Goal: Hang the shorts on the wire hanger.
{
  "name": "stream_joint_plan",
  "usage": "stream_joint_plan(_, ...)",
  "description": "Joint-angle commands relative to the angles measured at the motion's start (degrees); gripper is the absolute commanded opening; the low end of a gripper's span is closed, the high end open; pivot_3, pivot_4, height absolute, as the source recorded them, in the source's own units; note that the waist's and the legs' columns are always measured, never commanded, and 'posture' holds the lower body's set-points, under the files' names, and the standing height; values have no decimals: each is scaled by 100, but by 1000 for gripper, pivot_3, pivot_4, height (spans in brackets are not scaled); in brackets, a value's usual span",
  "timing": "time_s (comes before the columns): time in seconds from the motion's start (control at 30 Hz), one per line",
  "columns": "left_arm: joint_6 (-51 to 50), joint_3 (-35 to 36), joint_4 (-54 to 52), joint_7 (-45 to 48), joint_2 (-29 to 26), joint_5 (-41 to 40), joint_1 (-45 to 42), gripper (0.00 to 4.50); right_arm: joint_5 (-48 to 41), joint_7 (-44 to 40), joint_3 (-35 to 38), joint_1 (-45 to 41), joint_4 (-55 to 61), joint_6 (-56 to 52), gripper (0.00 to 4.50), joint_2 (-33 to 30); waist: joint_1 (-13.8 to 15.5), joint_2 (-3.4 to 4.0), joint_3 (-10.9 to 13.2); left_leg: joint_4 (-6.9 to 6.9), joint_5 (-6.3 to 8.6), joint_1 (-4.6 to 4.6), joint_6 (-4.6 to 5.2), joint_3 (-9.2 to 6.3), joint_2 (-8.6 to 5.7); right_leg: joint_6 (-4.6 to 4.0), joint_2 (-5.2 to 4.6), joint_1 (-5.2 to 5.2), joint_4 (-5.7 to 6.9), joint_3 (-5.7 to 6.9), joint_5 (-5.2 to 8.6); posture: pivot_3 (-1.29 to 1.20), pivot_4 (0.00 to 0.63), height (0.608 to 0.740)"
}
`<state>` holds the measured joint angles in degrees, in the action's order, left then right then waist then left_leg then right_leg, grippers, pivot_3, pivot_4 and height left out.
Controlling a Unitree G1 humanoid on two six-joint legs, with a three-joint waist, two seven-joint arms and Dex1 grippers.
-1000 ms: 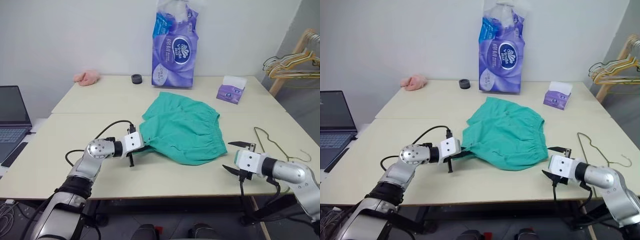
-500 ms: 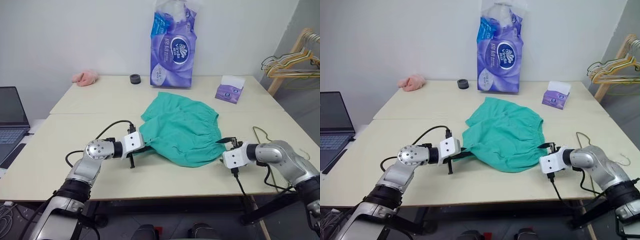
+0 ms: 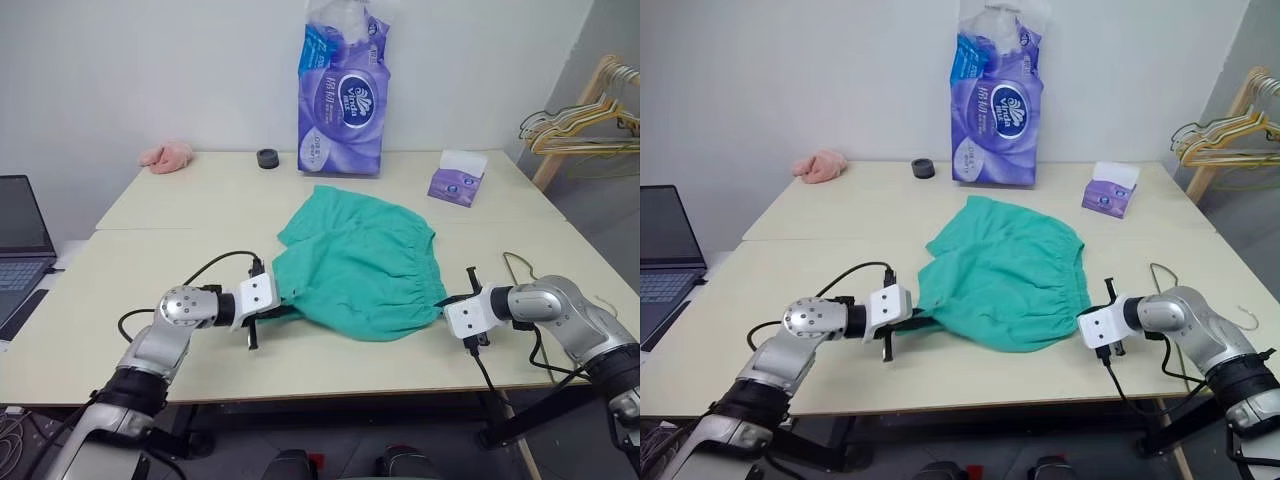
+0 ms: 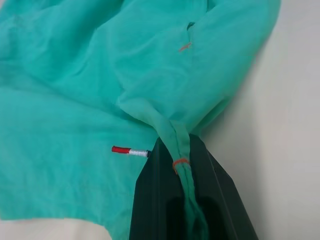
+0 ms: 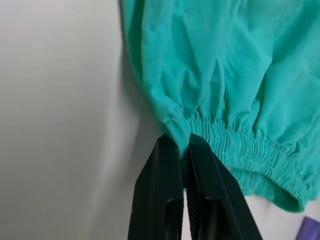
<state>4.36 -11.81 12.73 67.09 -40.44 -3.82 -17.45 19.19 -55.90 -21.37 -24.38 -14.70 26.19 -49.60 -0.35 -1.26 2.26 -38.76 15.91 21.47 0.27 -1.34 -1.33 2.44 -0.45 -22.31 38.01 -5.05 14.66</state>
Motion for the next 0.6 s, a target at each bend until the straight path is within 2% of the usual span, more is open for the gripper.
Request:
stream_joint_plan(0.03, -888, -66, -986, 876, -510, -587, 437, 0, -752, -689, 239, 211, 726, -341, 18, -290, -9, 7, 4, 1, 4, 0, 5, 0, 2, -2, 0, 0, -1, 0, 2, 9, 16, 740)
stream_joint_plan(0.23, -1973, -112, -2033, 1583, -1170, -1154, 1049, 0, -1432, -1235, 404, 660, 1509, -774, 18, -639, 6, 13, 11, -1, 9, -5, 12, 2, 2, -10, -6, 6, -1, 5, 25, 6, 18, 740)
stream_joint_plan(0.33, -2078, -113, -2197, 1561, -1218, -1170, 1137, 0, -1536, -1350, 448, 812, 1679, -867, 18, -743, 18, 14, 12, -1, 9, -9, 12, 3, 2, -12, -7, 7, -1, 7, 29, 1, 21, 740)
stream_joint_plan(0.5, -2061, -163, -2185, 1123, -959, -961, 1087, 0, -1850, -1740, 470, 1128, 2139, -1241, 18, -969, 27, 17, 14, -1, 10, -10, 12, 5, 1, -12, -7, 8, -1, 7, 33, -2, 22, 740)
stream_joint_plan(0.57, -2119, -177, -2139, 983, -912, -880, 1076, 0, -1836, -1804, 480, 1187, 2192, -1224, 573, -1037, 21, 17, 14, -1, 11, -10, 12, 5, 1, -5, -7, 8, -1, 6, 36, -6, 21, 740)
stream_joint_plan(0.6, -2147, -163, -2147, 926, -882, -886, 1093, 352, -1799, -1799, 490, 1197, 2198, -1231, 873, -1055, 20, 16, 14, -1, 11, -12, 12, 6, 1, -1, -7, 8, 0, 7, 38, -6, 21, 740)
